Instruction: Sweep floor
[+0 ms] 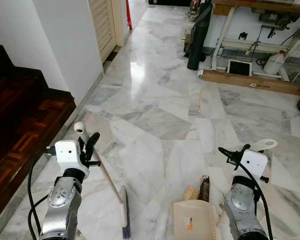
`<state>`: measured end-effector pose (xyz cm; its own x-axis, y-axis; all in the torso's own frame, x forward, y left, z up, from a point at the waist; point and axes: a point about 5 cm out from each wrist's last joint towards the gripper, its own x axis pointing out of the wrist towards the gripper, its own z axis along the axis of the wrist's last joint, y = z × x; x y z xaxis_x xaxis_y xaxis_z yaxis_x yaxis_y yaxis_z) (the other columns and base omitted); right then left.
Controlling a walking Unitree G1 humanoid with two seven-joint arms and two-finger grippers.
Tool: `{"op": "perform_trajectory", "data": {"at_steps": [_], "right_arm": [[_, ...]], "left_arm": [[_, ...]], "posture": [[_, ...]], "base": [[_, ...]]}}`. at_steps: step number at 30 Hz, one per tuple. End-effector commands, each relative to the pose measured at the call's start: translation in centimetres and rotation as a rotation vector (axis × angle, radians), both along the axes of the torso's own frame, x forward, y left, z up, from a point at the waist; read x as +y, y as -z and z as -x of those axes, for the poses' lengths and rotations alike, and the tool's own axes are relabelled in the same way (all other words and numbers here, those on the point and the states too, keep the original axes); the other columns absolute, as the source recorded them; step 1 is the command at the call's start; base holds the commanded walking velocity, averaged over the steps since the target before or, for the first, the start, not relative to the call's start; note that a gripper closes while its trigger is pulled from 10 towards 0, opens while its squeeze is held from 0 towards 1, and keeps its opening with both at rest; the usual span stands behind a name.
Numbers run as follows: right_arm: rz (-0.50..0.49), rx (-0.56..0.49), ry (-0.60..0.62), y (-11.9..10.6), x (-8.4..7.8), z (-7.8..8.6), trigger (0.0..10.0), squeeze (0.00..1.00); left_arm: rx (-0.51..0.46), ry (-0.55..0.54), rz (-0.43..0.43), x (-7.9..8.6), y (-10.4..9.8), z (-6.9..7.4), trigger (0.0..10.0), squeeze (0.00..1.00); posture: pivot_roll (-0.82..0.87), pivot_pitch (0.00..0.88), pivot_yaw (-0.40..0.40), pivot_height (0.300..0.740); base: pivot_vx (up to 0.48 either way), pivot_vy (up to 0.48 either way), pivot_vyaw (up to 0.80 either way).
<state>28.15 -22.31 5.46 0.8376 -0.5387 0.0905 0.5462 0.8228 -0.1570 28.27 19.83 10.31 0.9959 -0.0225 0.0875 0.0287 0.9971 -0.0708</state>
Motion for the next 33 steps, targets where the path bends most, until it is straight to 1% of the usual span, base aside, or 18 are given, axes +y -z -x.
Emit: {"op": "perform_trajectory", "data": {"at_steps": [1, 3, 8, 9, 11, 13, 18, 20, 22, 24, 29, 33], "right_arm": [[0.019, -0.008, 0.02, -0.1, -0.6, 0.3, 10.0, 0.0], [0.027, -0.001, 0.033, 0.2, -0.9, 0.6, 10.0, 0.0], [0.027, 0.006, 0.037, 0.4, -0.9, 0.7, 10.0, 0.0], [0.027, 0.015, 0.042, 0.7, -0.8, 0.9, 10.0, 0.0], [0.026, 0.023, 0.045, 0.9, -0.7, 1.0, 10.0, 0.0], [0.026, 0.025, 0.046, 1.0, -0.7, 1.1, 10.0, 0.0], [0.026, 0.035, 0.051, 1.3, -0.6, 1.2, 10.0, 0.0], [0.026, 0.037, 0.053, 1.3, -0.6, 1.3, 10.0, 0.0], [0.022, 0.039, 0.05, 1.4, -0.5, 1.3, 10.0, 0.0], [0.019, 0.04, 0.046, 1.5, -0.5, 1.3, 10.0, 0.0], [0.016, 0.042, 0.04, 1.6, -0.2, 1.3, 10.0, 0.0], [0.01, 0.042, 0.034, 1.7, 0.0, 1.4, 10.0, 0.0]], "left_arm": [[-0.057, 0.008, 0.002, 0.3, -1.5, -0.1, 10.0, 0.0], [-0.049, 0.051, 0.0, 0.2, -1.8, 0.0, 10.0, 0.0], [-0.048, 0.076, -0.009, 0.1, -2.0, -0.1, 10.0, 0.0], [-0.042, 0.11, -0.037, 0.1, -2.1, -0.1, 10.0, 0.0], [-0.028, 0.137, -0.046, 0.0, -2.1, -0.1, 10.0, 0.0], [-0.024, 0.144, -0.048, 0.0, -2.0, -0.1, 10.0, 0.0], [0.013, 0.211, -0.028, -0.4, -1.6, -0.1, 10.0, 0.0], [0.02, 0.217, -0.03, -0.4, -1.5, -0.1, 10.0, 0.0], [0.028, 0.204, -0.034, 0.0, -1.4, -0.3, 10.0, 0.0], [0.032, 0.204, -0.025, 0.1, -1.3, -0.5, 10.0, 0.0], [0.058, 0.241, 0.004, -0.4, -0.8, -0.5, 10.0, 0.0], [0.068, 0.254, 0.066, -0.9, -0.5, -0.4, 10.0, 0.0]], "posture": [[0.12, 0.115, 0.009, 0.74], [0.13, 0.117, 0.015, 0.74], [0.13, 0.118, 0.021, 0.74], [0.14, 0.118, 0.026, 0.74], [0.14, 0.119, 0.03, 0.74], [0.14, 0.119, 0.03, 0.74], [0.15, 0.122, 0.031, 0.74], [0.15, 0.122, 0.031, 0.74], [0.14, 0.123, 0.031, 0.74], [0.14, 0.123, 0.031, 0.74], [0.14, 0.123, 0.031, 0.74], [0.14, 0.125, 0.027, 0.74]], "base": [[0.0, 0.0, 0.0], [0.0, 0.0, 0.0], [0.0, 0.0, 0.0], [0.0, 0.0, 0.0], [0.0, 0.0, 0.0], [0.0, 0.0, 0.0], [0.0, 0.0, 0.0], [0.0, 0.0, 0.0], [0.0, 0.0, 0.0], [0.0, 0.0, 0.0], [0.0, 0.0, 0.0], [0.0, 0.0, 0.0]]}}
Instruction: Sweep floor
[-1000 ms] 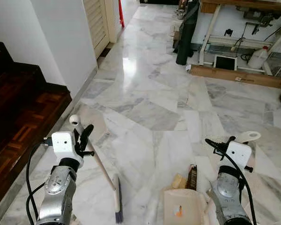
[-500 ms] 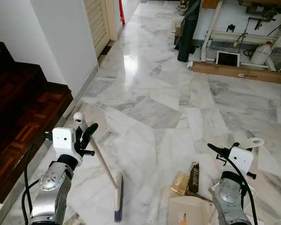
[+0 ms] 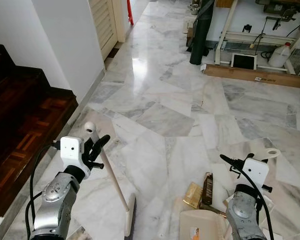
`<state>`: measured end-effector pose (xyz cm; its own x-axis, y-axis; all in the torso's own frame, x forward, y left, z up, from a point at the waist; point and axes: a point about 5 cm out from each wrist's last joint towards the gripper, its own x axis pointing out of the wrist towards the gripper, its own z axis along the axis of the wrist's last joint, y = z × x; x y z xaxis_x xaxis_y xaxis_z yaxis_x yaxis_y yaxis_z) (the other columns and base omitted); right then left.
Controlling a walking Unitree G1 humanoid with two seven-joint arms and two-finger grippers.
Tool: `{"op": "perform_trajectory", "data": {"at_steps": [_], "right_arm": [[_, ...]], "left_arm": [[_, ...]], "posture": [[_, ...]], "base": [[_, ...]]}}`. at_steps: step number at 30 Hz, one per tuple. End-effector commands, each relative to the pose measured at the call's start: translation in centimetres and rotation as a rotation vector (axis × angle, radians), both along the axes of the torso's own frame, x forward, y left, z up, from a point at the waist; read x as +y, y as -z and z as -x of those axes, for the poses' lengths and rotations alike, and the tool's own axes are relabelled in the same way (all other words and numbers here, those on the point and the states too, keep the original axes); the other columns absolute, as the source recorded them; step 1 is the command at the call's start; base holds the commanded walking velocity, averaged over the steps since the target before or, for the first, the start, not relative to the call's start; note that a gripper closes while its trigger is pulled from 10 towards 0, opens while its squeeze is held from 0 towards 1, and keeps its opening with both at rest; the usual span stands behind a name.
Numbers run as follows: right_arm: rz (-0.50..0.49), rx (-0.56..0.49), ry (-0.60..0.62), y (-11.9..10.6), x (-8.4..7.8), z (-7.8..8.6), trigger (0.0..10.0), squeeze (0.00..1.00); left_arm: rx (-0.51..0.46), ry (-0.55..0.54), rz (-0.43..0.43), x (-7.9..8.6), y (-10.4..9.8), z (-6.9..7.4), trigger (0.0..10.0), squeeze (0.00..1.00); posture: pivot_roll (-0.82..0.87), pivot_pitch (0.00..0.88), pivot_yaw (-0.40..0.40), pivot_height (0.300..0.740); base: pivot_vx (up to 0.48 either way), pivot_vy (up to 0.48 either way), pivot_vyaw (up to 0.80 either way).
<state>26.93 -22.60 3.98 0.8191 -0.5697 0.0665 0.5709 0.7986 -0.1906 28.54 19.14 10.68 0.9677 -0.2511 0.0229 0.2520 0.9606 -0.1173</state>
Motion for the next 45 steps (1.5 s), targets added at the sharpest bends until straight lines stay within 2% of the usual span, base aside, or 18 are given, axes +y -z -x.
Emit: {"op": "perform_trajectory", "data": {"at_steps": [1, 8, 11, 14, 19, 25, 31, 45], "right_arm": [[-0.005, 0.005, -0.005, 0.3, 0.3, 0.2, 10.0, 0.0], [-0.014, 0.005, -0.014, 0.3, 0.5, 0.1, 10.0, 0.0], [-0.019, 0.006, -0.017, 0.4, 0.6, 0.2, 10.0, 0.0], [-0.02, 0.007, -0.018, 0.4, 0.6, 0.2, 10.0, 0.0], [-0.018, 0.001, -0.018, 0.3, 0.5, 0.2, 10.0, 0.0], [-0.032, -0.015, -0.015, 0.1, 0.7, 0.0, 10.0, 0.0], [-0.027, -0.035, -0.018, -0.3, 0.9, -0.3, 10.0, 0.0], [0.03, -0.094, 0.019, -1.7, -0.1, -0.9, 10.0, 0.0]], "left_arm": [[0.001, 0.019, 0.044, -0.2, -0.2, -0.2, 10.0, 0.0], [0.003, 0.022, 0.106, 0.0, -0.5, -0.4, 10.0, 0.0], [0.028, 0.064, 0.128, -0.3, -0.4, -0.4, 10.0, 0.0], [0.042, 0.074, 0.091, -0.3, -0.2, -0.3, 10.0, 0.0], [0.014, 0.027, 0.045, 0.6, -0.4, -0.3, 10.0, 0.0], [-0.041, -0.074, -0.072, 1.0, -0.6, -0.5, 10.0, 0.0], [-0.042, -0.094, -0.083, 0.8, -0.2, -0.3, 10.0, 0.0], [-0.067, -0.098, -0.109, 1.0, -0.4, 0.6, 10.0, 0.0]], "posture": [[0.14, 0.125, 0.027, 0.74], [0.14, 0.128, 0.028, 0.74], [0.14, 0.129, 0.028, 0.74], [0.13, 0.129, 0.029, 0.74], [0.13, 0.133, 0.026, 0.74], [0.13, 0.141, 0.03, 0.74], [0.13, 0.155, 0.032, 0.74], [0.14, 0.191, 0.047, 0.74]], "base": [[0.0, 0.0, 0.0], [0.0, 0.0, 0.0], [0.0, 0.0, 0.0], [0.0, 0.0, 0.0], [0.0, 0.0, 0.0], [0.0, 0.0, 0.0], [0.0, 0.0, 0.0], [0.0, 0.0, 0.0]]}}
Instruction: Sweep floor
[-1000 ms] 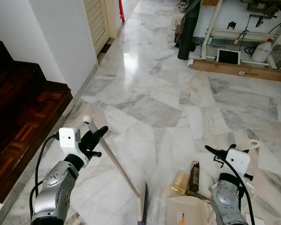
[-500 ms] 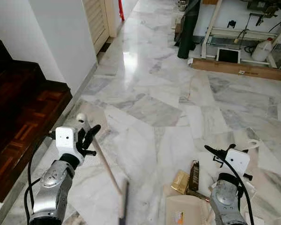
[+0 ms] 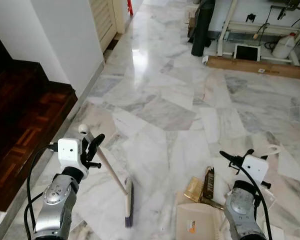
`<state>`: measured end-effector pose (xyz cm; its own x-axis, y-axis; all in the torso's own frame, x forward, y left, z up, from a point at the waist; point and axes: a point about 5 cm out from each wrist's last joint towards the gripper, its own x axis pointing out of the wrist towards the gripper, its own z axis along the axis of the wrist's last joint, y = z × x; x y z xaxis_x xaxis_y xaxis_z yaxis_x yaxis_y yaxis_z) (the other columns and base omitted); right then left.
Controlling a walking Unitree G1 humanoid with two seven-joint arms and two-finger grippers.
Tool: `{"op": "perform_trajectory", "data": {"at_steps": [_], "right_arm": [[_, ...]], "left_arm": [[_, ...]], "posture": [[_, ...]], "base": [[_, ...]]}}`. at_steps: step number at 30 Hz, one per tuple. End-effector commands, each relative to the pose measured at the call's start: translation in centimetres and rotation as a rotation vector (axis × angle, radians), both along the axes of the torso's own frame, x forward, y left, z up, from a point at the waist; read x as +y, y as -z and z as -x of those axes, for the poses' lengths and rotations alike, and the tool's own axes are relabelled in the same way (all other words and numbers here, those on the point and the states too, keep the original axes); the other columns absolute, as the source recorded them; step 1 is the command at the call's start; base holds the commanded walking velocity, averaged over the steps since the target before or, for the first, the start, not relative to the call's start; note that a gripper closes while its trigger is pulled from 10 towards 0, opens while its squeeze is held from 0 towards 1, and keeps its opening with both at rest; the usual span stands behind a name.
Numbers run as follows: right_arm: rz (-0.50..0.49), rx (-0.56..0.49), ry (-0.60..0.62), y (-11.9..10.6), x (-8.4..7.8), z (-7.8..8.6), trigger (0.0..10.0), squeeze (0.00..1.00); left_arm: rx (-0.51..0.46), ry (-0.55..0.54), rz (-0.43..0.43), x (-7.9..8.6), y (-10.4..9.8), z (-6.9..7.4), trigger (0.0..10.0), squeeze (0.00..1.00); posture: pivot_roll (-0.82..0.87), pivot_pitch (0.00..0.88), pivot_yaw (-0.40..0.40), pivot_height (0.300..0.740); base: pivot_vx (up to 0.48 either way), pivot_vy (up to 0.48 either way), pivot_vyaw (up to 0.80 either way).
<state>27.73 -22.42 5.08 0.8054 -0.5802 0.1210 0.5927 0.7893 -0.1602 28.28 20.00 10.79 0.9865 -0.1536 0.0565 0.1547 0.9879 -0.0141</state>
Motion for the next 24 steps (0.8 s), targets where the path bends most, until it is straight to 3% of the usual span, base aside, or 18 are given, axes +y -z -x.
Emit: {"op": "perform_trajectory", "data": {"at_steps": [1, 6, 14, 24], "right_arm": [[0.027, -0.037, 0.006, -0.7, -0.3, -0.1, 10.0, 0.0], [0.078, -0.084, -0.02, -1.7, -0.1, -0.6, 10.0, 0.0], [0.067, -0.164, -0.024, -3.4, 0.0, -1.5, 10.0, 0.0], [0.037, -0.105, -0.054, -2.0, 1.1, -1.2, 10.0, 0.0]], "left_arm": [[-0.013, 0.008, -0.016, 0.1, -0.3, 0.3, 10.0, 0.0], [-0.019, 0.015, -0.016, 0.1, -0.5, 0.4, 10.0, 0.0], [-0.026, 0.027, -0.012, 0.0, -0.7, 0.3, 10.0, 0.0], [-0.002, 0.077, 0.01, -0.5, -0.8, 0.3, 10.0, 0.0]], "posture": [[0.14, 0.192, 0.047, 0.74], [0.14, 0.199, 0.052, 0.74], [0.14, 0.201, 0.053, 0.74], [0.15, 0.206, 0.053, 0.74]], "base": [[0.0, 0.0, 0.0], [0.0, 0.0, 0.0], [0.0, 0.0, 0.0], [0.0, 0.0, 0.0]]}}
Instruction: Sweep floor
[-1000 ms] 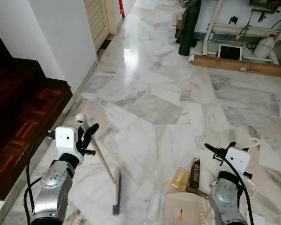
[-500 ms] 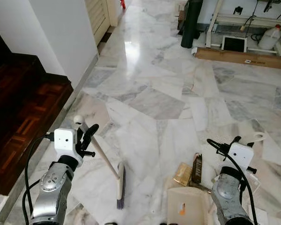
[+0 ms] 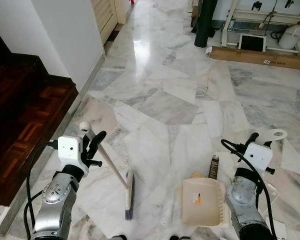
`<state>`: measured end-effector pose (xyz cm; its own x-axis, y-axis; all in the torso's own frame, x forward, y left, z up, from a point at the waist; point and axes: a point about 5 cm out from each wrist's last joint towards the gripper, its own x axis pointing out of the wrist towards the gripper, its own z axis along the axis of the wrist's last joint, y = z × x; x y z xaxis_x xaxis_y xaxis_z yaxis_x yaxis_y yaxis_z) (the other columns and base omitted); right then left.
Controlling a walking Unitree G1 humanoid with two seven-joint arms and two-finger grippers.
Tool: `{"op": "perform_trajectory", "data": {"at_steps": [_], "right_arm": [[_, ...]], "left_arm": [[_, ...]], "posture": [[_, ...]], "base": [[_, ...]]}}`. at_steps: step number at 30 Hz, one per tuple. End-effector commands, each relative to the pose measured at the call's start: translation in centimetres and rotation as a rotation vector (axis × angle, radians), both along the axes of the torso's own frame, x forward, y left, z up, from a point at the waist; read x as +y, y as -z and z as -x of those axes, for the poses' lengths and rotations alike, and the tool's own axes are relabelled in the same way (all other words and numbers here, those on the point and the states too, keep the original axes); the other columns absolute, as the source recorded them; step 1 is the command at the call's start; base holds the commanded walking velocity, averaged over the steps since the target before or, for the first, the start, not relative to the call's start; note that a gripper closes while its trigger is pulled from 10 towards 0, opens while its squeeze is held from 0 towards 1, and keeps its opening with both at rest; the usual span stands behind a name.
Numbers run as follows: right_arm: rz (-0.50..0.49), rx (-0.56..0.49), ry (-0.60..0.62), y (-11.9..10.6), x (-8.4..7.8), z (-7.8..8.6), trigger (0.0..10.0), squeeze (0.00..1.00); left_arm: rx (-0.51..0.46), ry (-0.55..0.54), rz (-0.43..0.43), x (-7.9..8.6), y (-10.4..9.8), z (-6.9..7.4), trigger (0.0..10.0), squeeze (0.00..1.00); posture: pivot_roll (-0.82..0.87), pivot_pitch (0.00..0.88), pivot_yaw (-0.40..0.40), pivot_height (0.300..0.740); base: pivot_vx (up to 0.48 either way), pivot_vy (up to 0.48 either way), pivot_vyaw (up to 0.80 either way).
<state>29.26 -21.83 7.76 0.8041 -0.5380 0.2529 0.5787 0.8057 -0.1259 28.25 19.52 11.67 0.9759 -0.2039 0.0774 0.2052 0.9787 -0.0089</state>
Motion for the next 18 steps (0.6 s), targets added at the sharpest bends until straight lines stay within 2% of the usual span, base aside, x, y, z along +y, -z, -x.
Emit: {"op": "perform_trajectory", "data": {"at_steps": [1, 8, 10, 18], "right_arm": [[-0.017, 0.042, -0.018, 1.2, 0.7, 0.6, 10.0, 0.0], [-0.023, 0.081, -0.027, 2.3, 1.2, 1.3, 10.0, 0.0], [-0.029, 0.106, -0.039, 2.9, 1.6, 1.5, 10.0, 0.0], [-0.028, 0.117, -0.032, 3.1, 1.5, 1.8, 10.0, 0.0]], "left_arm": [[0.033, 0.032, 0.045, -0.1, 0.1, 0.3, 10.0, 0.0], [0.054, 0.043, 0.114, 0.0, 0.0, 0.3, 10.0, 0.0], [0.079, 0.077, 0.165, -0.4, 0.0, 0.4, 10.0, 0.0], [0.138, 0.14, 0.225, -0.7, 0.2, 0.5, 10.0, 0.0]], "posture": [[0.15, 0.207, 0.053, 0.74], [0.16, 0.208, 0.053, 0.74], [0.16, 0.21, 0.055, 0.74], [0.16, 0.217, 0.059, 0.74]], "base": [[0.0, 0.0, 0.0], [0.0, 0.0, 0.0], [0.0, 0.0, 0.0], [0.0, 0.0, 0.0]]}}
